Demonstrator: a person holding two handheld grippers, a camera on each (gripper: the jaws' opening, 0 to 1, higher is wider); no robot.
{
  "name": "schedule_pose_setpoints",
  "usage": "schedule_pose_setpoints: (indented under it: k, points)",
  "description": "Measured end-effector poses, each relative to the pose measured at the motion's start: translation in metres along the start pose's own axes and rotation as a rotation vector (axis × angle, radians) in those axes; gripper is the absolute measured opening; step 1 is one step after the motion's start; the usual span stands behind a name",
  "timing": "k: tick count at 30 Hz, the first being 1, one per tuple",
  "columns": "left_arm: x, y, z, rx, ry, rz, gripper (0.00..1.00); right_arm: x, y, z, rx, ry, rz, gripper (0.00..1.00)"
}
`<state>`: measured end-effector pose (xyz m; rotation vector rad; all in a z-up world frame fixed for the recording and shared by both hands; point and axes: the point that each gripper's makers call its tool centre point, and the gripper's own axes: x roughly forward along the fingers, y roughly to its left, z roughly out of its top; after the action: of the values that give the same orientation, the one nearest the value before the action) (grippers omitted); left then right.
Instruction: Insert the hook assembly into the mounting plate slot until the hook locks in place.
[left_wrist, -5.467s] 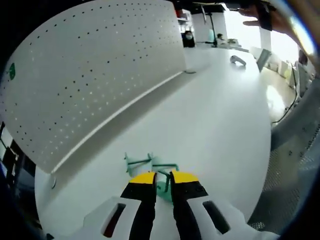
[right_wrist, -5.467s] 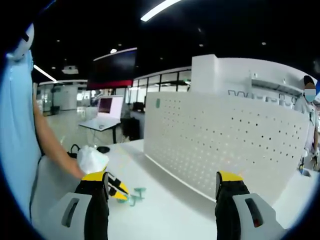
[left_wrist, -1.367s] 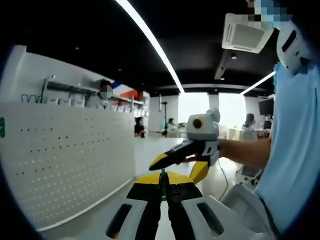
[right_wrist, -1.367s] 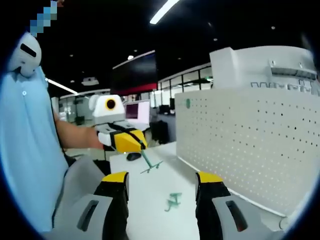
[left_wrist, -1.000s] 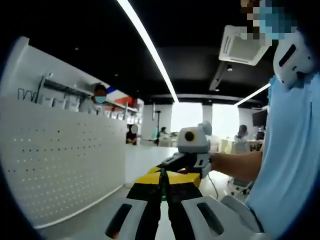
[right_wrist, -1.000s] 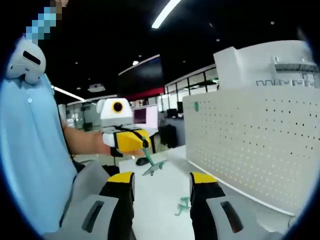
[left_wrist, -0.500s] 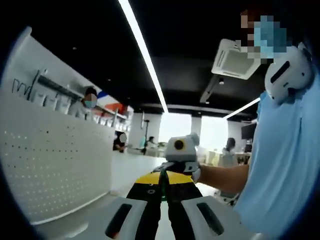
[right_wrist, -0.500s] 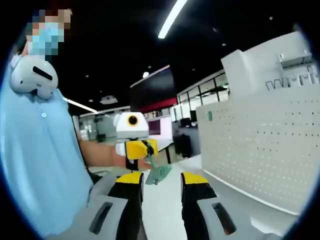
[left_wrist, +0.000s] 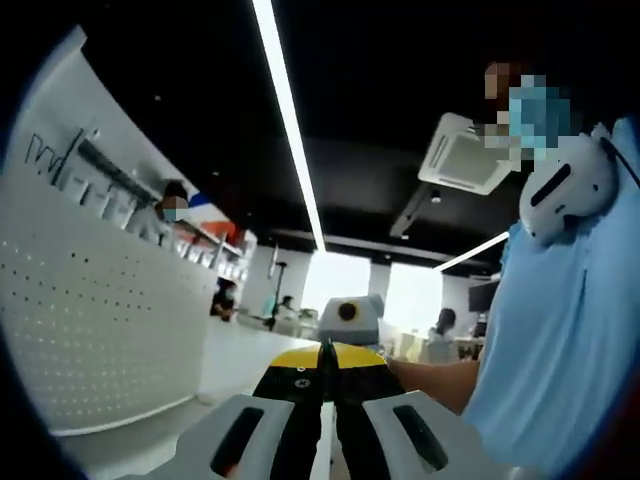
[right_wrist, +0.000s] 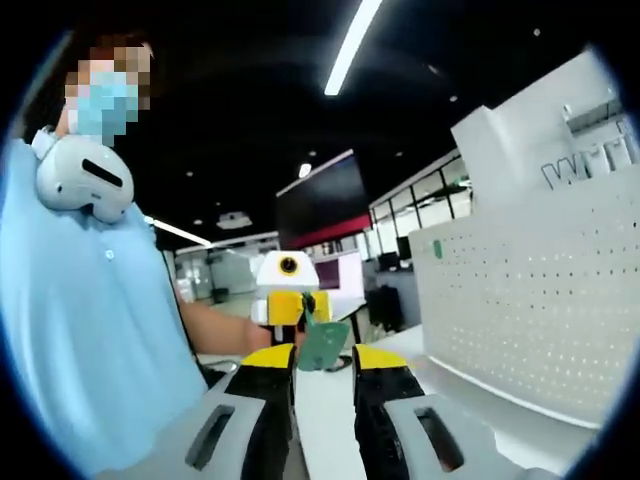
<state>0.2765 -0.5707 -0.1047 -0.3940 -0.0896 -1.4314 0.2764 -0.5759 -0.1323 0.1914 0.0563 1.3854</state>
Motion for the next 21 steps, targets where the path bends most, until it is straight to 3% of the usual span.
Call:
schedule_pose_setpoints:
  k: [11, 14, 21]
  points:
    - [-0.003, -0.005, 0.003, -0.044, -0.034, -0.032, 0.02, 0.0, 0.01, 0.005, 0.019, -0.01, 0.036, 0.16]
    - [-0.003, -0.012, 0.01, -0.1, -0.072, -0.081, 0.02, 0.001, 0.016, 0.01, 0.028, -0.04, 0.067, 0.16]
    - [-0.002, -0.012, 0.014, -0.111, -0.101, -0.091, 0.02, 0.003, 0.019, 0.016, 0.037, -0.057, 0.087, 0.16]
